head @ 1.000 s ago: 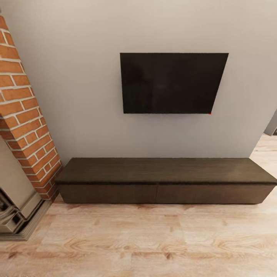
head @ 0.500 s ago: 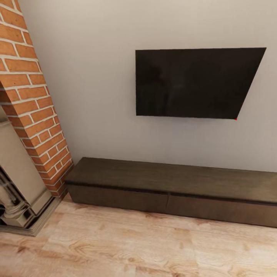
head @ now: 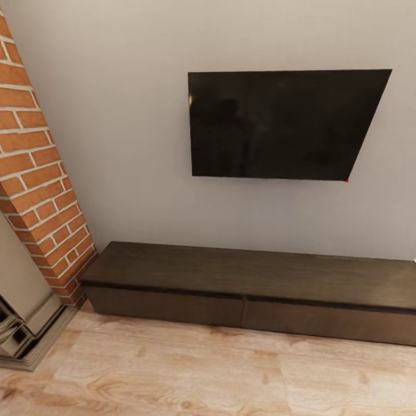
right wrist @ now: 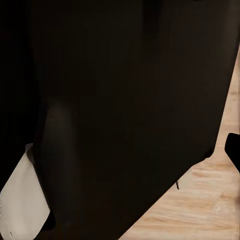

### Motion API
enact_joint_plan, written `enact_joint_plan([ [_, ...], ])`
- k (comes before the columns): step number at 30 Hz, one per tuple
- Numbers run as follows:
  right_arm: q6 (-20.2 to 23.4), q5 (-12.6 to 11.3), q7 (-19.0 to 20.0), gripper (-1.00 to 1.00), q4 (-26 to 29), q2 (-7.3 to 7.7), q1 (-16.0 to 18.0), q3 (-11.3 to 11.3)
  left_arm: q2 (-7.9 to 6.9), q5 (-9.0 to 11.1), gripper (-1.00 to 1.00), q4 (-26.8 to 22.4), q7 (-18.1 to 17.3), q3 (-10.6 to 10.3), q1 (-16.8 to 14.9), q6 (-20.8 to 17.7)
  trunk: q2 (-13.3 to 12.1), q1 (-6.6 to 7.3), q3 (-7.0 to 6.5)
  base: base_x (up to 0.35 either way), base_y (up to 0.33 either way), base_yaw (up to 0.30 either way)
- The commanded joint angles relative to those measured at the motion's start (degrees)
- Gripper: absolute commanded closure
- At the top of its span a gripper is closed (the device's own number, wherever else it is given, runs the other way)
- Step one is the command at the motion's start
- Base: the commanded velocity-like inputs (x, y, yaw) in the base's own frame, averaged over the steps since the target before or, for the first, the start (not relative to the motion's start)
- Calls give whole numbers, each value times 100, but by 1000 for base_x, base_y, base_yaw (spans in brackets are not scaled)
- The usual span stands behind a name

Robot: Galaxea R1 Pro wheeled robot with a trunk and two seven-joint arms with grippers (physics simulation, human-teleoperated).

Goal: Place each of the two pumpkins and all three candles from the living room inside a cabinet in the living room (use any cabinet), then make sure every cabinet is closed, and position the cauldron so it is next to a table in the living room.

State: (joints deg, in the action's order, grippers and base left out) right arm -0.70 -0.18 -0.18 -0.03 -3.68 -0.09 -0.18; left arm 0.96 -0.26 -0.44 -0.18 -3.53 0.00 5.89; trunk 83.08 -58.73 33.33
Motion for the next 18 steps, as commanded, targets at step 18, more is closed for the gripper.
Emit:
enact_joint_plan([
  [18, 1, -9, 0, -100, 3, 40, 0, -5, -1, 0, -100, 0, 0, 1, 0, 2, 0, 0, 0, 153, 34, -119],
])
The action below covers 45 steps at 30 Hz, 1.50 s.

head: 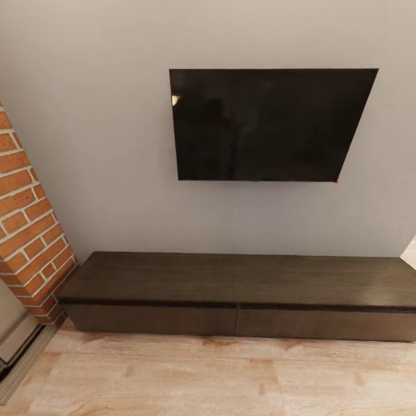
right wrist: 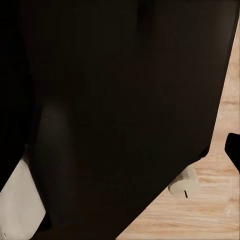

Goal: Place each of the two pumpkins and all three candles from the living room inside a cabinet in the living room (use any cabinet), then make sure every cabinet is closed, and position the cauldron so it is next to a table in the living room.

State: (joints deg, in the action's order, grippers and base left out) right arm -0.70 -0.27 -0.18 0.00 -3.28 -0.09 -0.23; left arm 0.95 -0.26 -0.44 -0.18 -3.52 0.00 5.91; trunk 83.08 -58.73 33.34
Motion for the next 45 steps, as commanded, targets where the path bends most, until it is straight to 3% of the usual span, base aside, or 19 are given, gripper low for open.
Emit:
enact_joint_plan([
  [1, 0, 8, 0, -100, 0, -5, 0, 8, -1, 0, -100, 0, 0, 0, 0, -1, 0, 0, 0, 111, 27, -2],
  [24, -185, -8, 0, -100, 0, -16, 0, -22, -7, 9, -100, -18, 0, 20, 0, 13, 0, 0, 0, 81, 25, 0],
  [31, -202, 28, 0, -100, -3, 80, -5, 8, -30, 30, -100, -412, 13, 46, 0, -40, 0, 0, 0, 1, 0, 0],
  [34, -202, 24, -1, -100, -9, 130, -14, 20, -43, 60, -100, -833, 15, 62, 0, -132, 0, 0, 0, 0, 0, 0],
  [38, -195, -21, -1, -100, -15, 132, -14, -6, -60, 68, -100, -1371, 63, 70, -2, -631, 0, 0, 0, 0, 0, 0],
  [41, -210, -29, -2, -100, -5, 121, -15, -22, -169, 71, -100, -2401, 112, 90, -5, -1762, 0, 0, 0, 0, 0, 0],
  [45, -591, -34, -1, -100, 76, 98, -15, -88, -280, 78, -100, -3441, 119, 231, -5, -2582, 0, 0, 0, 0, 0, 0],
])
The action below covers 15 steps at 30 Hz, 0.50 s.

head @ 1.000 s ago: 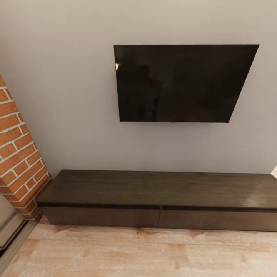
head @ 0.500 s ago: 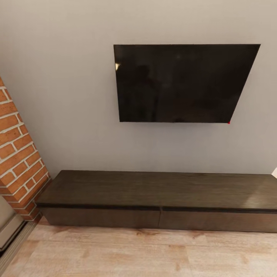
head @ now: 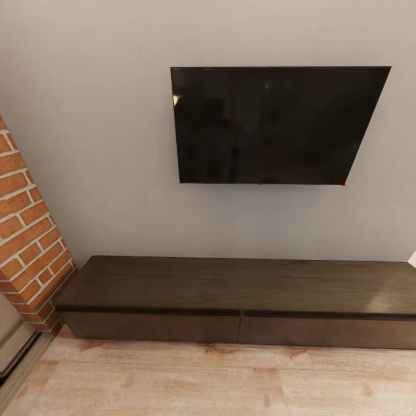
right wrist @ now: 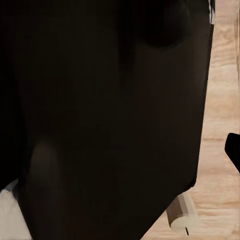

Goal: Place each of the two pumpkins and all three candles from the living room inside a cabinet in the living room (use any cabinet), then make sure every cabinet is closed, and position the cauldron so it is next to a table in the living room.

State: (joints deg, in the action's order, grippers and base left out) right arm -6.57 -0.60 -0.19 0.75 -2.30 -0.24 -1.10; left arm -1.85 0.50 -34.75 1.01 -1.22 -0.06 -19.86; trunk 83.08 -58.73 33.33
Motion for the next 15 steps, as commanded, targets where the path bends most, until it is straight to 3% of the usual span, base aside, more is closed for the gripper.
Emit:
enact_joint_plan([
  [1, -81, -6, 0, -100, 63, -1, 5, -46, -10, 2, -100, -204, 2, 40, -3, -142, 0, 0, 1, 0, 0, 0],
  [4, -153, -98, 1, -100, 603, -8, 81, -293, -12, 9, -100, -719, -1, 107, -40, -437, 0, 0, 1, 0, 0, 0],
  [7, 292, -412, -13, -100, 1471, -56, 470, -515, -16, 5, -100, -1373, -14, 126, -155, -931, 0, 0, 1, 0, 0, 0],
  [10, 936, -633, -26, -100, 1736, -84, 983, -566, -10, 4, -100, -1677, -28, 129, -340, -1436, 0, 0, 1, 0, 0, 0],
  [15, 1187, -718, -144, -100, 1834, -101, 1541, -584, -20, 3, -100, -1798, -55, 131, -699, -1929, 0, 0, 1, 0, 0, 0],
])
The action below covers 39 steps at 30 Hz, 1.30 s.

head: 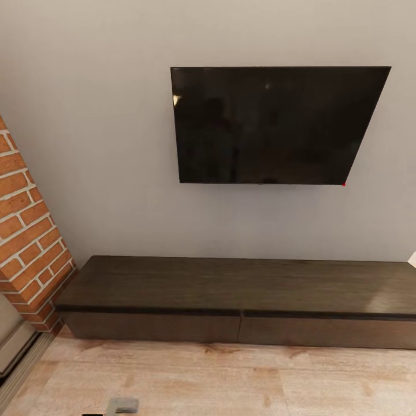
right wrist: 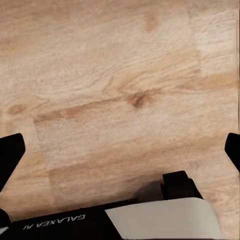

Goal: Place each of the two pumpkins and all three candles from the living room inside a cabinet in the living room (use any cabinet), then make sure every cabinet is closed, and position the cauldron so it is next to a table in the living room.

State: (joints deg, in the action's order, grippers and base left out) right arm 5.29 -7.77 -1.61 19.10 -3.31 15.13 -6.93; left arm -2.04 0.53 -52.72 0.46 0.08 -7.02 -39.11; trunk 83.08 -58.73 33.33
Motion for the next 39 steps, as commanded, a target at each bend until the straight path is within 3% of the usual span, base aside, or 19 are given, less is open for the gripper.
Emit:
enact_joint_plan([
  [1, 13, -14, -69, -100, 4, -1, 87, -3, -4, 0, -100, -38, -6, 1, -82, -131, 0, 0, 1, 0, 0, 0],
  [7, 18, -170, -166, -100, 14, -21, 317, -8, -9, 29, -100, -130, -100, 23, -217, -576, 0, 0, 1, 0, 0, 0],
  [10, 8, -374, 112, -100, 15, 19, 341, -25, -13, 39, -100, -145, -398, 26, -226, -775, 0, 0, 1, 0, 0, 0],
  [12, 20, -624, 673, -100, 11, 64, 348, -44, -19, 38, -100, -164, -720, 31, -228, -982, 0, 0, 1, 0, 0, 0],
  [13, 37, -840, 1262, -100, 9, 89, 357, -53, -22, 32, -100, -210, -957, 50, -229, -1153, 0, 0, 1, 0, 0, 0],
  [15, 55, -1089, 1885, -100, 11, 161, 375, -59, -23, 29, -100, -283, -1156, 121, -229, -1363, 0, 0, 1, 0, 0, 0],
  [17, 35, -1278, 2321, -100, 11, 215, 381, -57, -21, 33, -100, -340, -1251, 255, -230, -1584, 40, -22, 19, 0, 0, 0],
  [19, -8, -1364, 2519, -100, 8, 221, 383, -52, -18, 34, -100, -366, -1297, 373, -230, -1695, 120, -66, 55, 0, 0, 0],
  [29, -83, -1426, 2659, -100, -27, 227, 351, -51, -87, 9, -100, -370, -1332, 470, -230, -1760, 522, -285, 234, 0, 0, 0],
  [39, -608, -1444, 2657, -100, -54, 226, 336, -35, -78, -3, -100, -342, -1327, 458, -230, -1743, 923, -505, 414, 0, 0, 0],
])
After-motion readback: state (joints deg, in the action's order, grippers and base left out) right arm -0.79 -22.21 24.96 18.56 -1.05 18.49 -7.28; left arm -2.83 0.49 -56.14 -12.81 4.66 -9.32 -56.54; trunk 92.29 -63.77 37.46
